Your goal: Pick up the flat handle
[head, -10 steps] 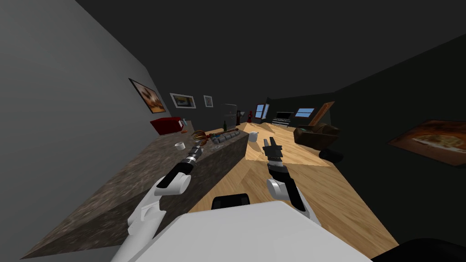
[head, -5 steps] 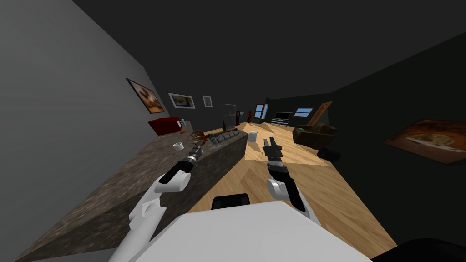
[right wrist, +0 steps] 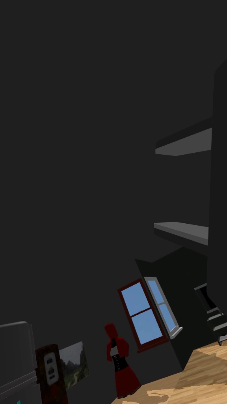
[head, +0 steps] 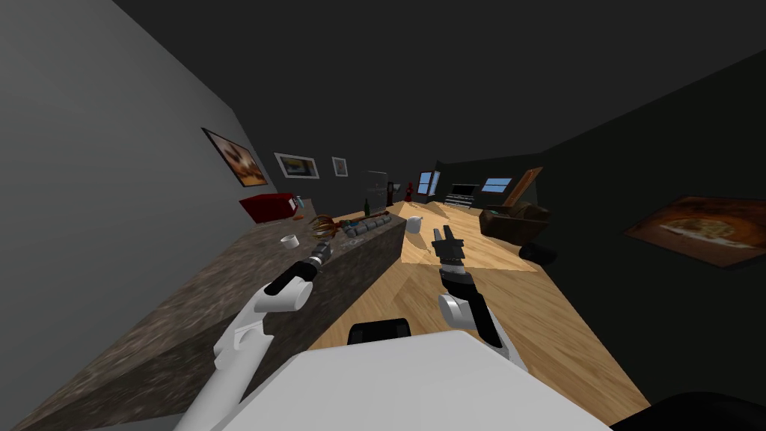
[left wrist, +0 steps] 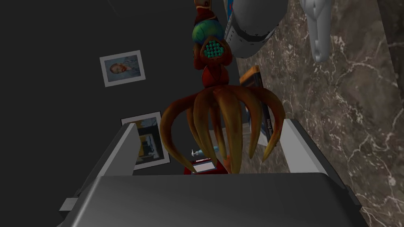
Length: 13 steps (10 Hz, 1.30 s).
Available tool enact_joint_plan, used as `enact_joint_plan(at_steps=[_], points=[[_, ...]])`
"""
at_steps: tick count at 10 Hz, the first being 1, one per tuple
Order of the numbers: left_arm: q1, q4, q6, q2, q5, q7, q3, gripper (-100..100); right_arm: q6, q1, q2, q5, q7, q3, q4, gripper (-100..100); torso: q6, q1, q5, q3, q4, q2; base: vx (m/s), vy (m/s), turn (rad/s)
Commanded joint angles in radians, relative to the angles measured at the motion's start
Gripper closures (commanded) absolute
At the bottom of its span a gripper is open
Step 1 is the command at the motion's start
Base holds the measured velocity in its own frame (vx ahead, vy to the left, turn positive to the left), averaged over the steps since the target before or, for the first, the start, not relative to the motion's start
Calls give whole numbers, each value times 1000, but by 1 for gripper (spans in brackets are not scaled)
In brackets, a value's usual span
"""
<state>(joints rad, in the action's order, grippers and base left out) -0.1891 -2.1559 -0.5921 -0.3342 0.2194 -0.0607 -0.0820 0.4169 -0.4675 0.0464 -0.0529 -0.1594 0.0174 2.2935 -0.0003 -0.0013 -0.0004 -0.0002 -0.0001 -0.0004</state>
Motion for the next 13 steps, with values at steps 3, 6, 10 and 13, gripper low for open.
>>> enact_joint_plan(at_steps=[3, 6, 10, 13], points=[[12, 6, -95, -14, 14, -3, -11, -100, 0, 0, 0, 0, 0, 0, 0, 0, 0, -1, 0, 0, 0, 0, 10, -31, -19], [28, 17, -172, -28, 28, -7, -23, -100, 0, 0, 0, 0, 0, 0, 0, 0, 0, -1, 0, -1, 0, -1, 17, -39, -17], [55, 43, -282, -55, 57, -16, -47, -100, 0, 0, 0, 0, 0, 0, 0, 0, 0, 0, 0, 0, 0, -1, 24, -33, -23], [66, 57, -361, -68, 73, -22, -60, -100, 0, 0, 0, 0, 0, 0, 0, 0, 0, 0, 0, -1, 0, -1, 28, -34, -16]])
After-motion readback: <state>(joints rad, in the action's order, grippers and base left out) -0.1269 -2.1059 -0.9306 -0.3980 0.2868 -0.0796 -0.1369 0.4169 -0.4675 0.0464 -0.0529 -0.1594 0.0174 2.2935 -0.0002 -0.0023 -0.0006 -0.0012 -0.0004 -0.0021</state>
